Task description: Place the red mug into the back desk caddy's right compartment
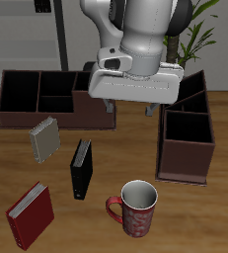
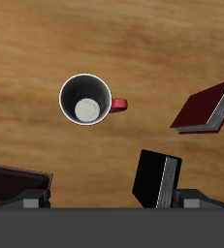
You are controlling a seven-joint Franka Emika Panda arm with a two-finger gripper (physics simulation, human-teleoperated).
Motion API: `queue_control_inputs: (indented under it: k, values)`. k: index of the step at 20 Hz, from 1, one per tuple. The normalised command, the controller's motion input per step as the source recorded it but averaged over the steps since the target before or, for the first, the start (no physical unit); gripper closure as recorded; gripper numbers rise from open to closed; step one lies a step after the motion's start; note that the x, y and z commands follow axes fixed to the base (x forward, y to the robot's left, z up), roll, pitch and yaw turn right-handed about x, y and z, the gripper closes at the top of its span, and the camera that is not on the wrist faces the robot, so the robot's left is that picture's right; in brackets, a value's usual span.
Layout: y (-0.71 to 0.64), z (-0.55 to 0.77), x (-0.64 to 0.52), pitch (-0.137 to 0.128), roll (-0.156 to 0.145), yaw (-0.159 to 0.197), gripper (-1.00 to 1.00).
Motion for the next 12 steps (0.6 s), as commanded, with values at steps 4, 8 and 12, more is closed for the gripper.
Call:
queue_control_inputs:
  k: [4,8,12]
  values:
    - [0.15,-0.02,0.21,-0.073,-0.030,0.028,-1.00]
    - [0.19,-0.16,0.23,-0.026,0.026,0.030,-1.00]
    - [0.17,-0.19,0.24,-0.018,0.015,0.025,-1.00]
